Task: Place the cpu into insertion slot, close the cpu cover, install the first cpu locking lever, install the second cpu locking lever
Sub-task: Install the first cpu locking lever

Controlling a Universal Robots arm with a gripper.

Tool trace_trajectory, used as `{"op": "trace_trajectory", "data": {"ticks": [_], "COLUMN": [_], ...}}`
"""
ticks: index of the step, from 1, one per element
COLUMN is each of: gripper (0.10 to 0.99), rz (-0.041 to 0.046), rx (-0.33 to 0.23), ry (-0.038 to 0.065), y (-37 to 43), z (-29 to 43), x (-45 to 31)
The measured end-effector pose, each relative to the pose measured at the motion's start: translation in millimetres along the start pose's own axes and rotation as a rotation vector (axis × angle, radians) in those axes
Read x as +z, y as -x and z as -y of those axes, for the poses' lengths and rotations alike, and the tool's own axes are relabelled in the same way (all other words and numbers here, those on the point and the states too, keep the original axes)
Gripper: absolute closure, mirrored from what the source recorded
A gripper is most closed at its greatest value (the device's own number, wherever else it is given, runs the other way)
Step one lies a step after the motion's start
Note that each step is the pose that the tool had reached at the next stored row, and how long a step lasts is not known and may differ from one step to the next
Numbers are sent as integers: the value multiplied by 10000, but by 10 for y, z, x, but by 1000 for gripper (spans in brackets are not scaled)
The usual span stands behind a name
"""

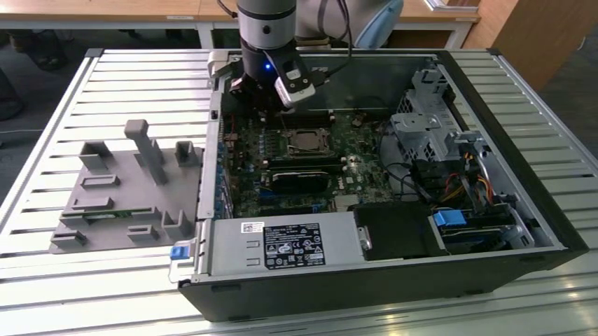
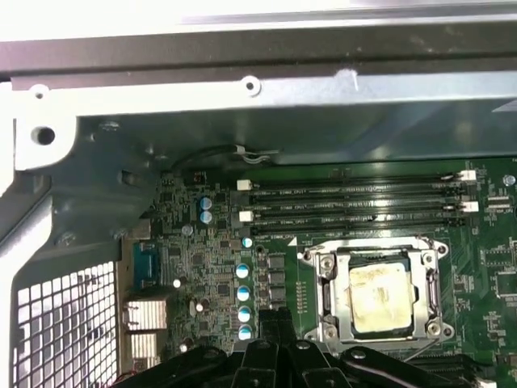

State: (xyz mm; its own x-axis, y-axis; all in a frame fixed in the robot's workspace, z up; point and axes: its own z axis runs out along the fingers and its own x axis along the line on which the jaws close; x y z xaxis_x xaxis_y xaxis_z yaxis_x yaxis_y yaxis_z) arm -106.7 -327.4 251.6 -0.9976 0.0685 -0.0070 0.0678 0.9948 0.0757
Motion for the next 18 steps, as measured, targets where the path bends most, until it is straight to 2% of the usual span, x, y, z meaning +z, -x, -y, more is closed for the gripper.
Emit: {"op": "trace_trajectory", "data": {"ticks": [4, 18], "gripper": [980, 980], "rz": [3, 3], "rx": [31, 30], "ry": [0, 1], "y": [-3, -16], "z": [-43, -100], "x": [7, 25]}}
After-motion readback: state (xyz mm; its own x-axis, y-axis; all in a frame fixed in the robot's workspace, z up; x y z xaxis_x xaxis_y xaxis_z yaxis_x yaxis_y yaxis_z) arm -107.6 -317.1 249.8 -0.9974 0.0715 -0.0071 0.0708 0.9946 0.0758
